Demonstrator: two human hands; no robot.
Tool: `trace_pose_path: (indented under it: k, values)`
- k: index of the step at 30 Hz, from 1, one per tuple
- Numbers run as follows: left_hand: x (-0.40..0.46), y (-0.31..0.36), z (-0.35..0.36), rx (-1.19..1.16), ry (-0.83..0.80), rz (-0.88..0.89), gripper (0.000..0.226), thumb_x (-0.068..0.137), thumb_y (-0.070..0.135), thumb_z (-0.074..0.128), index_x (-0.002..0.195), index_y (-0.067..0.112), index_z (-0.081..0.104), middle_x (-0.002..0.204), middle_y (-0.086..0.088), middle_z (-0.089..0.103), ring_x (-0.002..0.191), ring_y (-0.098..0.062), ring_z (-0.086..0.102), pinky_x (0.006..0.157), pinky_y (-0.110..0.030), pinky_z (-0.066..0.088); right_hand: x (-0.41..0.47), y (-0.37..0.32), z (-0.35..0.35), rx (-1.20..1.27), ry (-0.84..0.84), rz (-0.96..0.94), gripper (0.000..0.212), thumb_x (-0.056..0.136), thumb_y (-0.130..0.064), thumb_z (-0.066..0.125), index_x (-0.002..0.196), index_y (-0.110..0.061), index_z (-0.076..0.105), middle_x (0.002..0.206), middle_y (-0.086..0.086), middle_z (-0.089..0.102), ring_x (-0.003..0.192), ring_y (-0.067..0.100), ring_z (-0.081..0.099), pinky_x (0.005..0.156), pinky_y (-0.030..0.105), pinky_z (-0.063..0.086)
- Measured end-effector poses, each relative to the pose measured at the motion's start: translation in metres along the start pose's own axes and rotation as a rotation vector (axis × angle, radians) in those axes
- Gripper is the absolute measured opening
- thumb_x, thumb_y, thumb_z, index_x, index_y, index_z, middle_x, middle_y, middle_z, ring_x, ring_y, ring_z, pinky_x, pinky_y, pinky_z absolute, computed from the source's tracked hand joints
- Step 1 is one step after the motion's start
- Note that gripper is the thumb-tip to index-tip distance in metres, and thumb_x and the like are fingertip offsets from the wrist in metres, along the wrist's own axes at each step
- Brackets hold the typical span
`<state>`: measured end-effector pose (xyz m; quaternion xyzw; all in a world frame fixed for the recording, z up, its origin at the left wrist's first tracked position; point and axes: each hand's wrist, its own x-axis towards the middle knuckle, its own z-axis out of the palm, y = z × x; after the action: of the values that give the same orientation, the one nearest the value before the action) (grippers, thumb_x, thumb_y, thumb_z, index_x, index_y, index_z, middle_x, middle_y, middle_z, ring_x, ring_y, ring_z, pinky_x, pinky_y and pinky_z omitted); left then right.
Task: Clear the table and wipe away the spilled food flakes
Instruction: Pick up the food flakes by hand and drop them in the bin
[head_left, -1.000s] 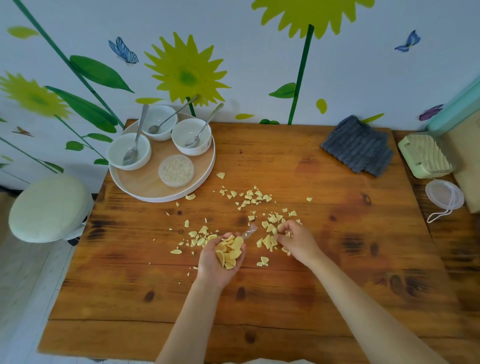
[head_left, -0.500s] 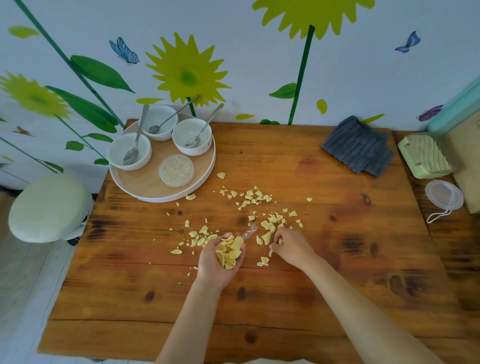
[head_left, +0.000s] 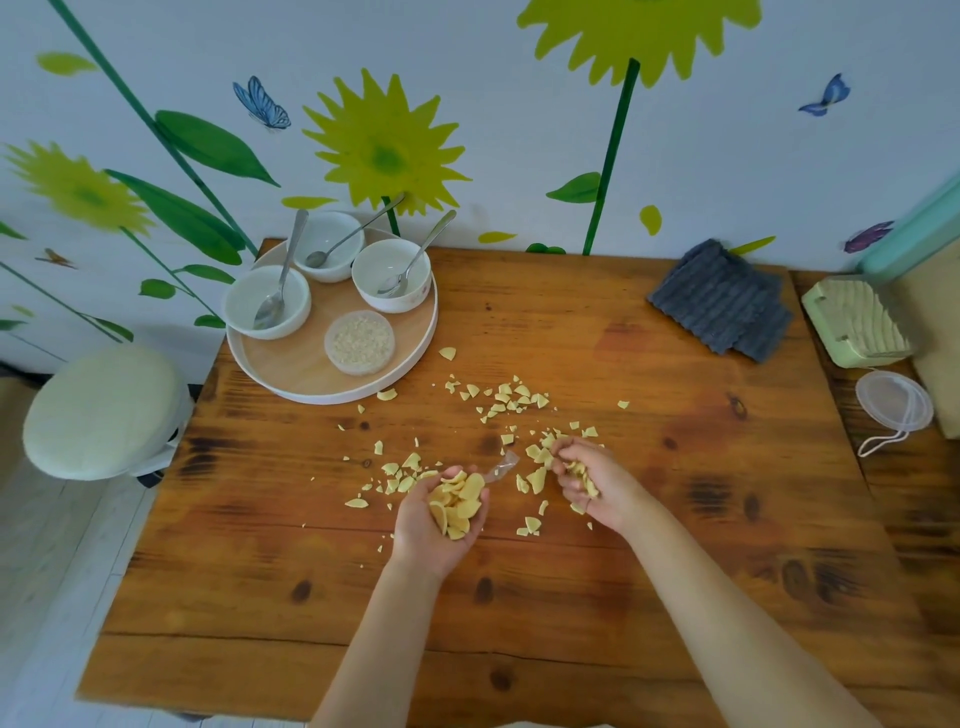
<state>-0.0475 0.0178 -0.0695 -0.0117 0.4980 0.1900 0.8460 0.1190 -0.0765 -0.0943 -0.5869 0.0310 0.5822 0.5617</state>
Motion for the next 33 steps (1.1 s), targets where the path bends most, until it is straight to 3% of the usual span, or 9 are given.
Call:
trace_pose_path:
  k: [4,7,12,19,22,26,28,30,33]
  values:
    - [0.000,0.000,-0.001,0.006,0.000,-0.003,0.024,0.096,0.016,0.039,0.089,0.007,0.060,0.090,-0.012,0.065,0.083,-0.024,0.062,0.065,-0.032,0.057,0.010,0.009,0.003,-0.778,0.300,-0.122,0.023,0.093,-0.024,0.052,0.075,-0.010,0.057,0.059,-0.001,0.050,0.048,0.011,0.043,0.051,0.024,0.035]
    - [-0.001,0.000,-0.001,0.009,0.001,-0.003,0.024,0.096,0.016,0.039,0.090,0.007,0.060,0.090,-0.011,0.065,0.083,-0.024,0.062,0.065,-0.032,0.057,0.013,0.018,0.013,-1.135,0.340,-0.203,0.026,0.089,-0.040,0.056,0.082,-0.015,0.053,0.067,-0.005,0.054,0.060,0.010,0.051,0.052,0.023,0.035]
    - [-0.002,0.003,-0.001,0.000,-0.008,-0.011,0.024,0.095,0.014,0.039,0.086,0.007,0.059,0.089,-0.011,0.065,0.082,-0.024,0.061,0.064,-0.031,0.057,0.016,0.029,0.033,-1.340,0.412,-0.170,0.033,0.090,-0.035,0.056,0.111,-0.010,0.051,0.093,0.004,0.065,0.079,0.019,0.061,0.056,0.027,0.042]
    - [-0.001,0.004,-0.001,0.000,-0.017,-0.015,0.023,0.094,0.015,0.039,0.088,0.007,0.060,0.090,-0.011,0.065,0.082,-0.024,0.061,0.063,-0.032,0.057,0.015,0.028,0.021,-1.298,0.345,-0.187,0.021,0.091,-0.032,0.053,0.098,-0.012,0.057,0.079,-0.002,0.057,0.066,0.013,0.051,0.051,0.024,0.035]
    - [0.001,0.004,-0.001,-0.001,-0.013,-0.019,0.023,0.095,0.015,0.038,0.089,0.007,0.060,0.091,-0.011,0.064,0.082,-0.024,0.061,0.059,-0.032,0.058,0.012,0.018,0.013,-1.046,0.260,-0.187,0.018,0.092,-0.029,0.052,0.085,-0.013,0.057,0.065,-0.004,0.051,0.053,0.008,0.045,0.050,0.021,0.034]
    - [0.000,0.007,0.000,-0.025,-0.017,-0.016,0.024,0.095,0.015,0.039,0.087,0.007,0.060,0.091,-0.011,0.064,0.082,-0.024,0.061,0.063,-0.032,0.057,-0.004,-0.002,0.005,-0.109,0.092,-0.026,0.015,0.095,-0.017,0.048,0.085,-0.008,0.055,0.052,-0.003,0.041,0.038,0.006,0.034,0.036,0.015,0.027]
    - [-0.001,0.007,0.001,-0.024,-0.016,-0.016,0.023,0.095,0.015,0.040,0.086,0.007,0.060,0.091,-0.011,0.064,0.082,-0.024,0.061,0.065,-0.032,0.057,-0.008,-0.006,0.002,0.214,-0.014,0.018,0.021,0.094,-0.017,0.045,0.077,-0.008,0.053,0.047,-0.004,0.040,0.033,0.005,0.032,0.031,0.014,0.025]
    - [-0.001,0.006,0.002,-0.018,-0.019,-0.017,0.023,0.095,0.015,0.040,0.086,0.007,0.060,0.090,-0.011,0.064,0.081,-0.024,0.061,0.063,-0.032,0.057,-0.009,-0.008,0.001,0.356,-0.144,0.039,0.026,0.089,-0.019,0.042,0.066,-0.010,0.051,0.043,-0.005,0.040,0.030,0.004,0.032,0.028,0.014,0.024]
    - [-0.001,0.005,0.001,-0.008,-0.018,-0.028,0.023,0.094,0.014,0.040,0.087,0.007,0.060,0.090,-0.011,0.065,0.080,-0.025,0.061,0.060,-0.032,0.058,-0.008,-0.008,0.003,0.355,-0.230,0.029,0.037,0.086,-0.019,0.037,0.056,-0.008,0.057,0.046,0.000,0.048,0.031,0.006,0.037,0.027,0.014,0.026]
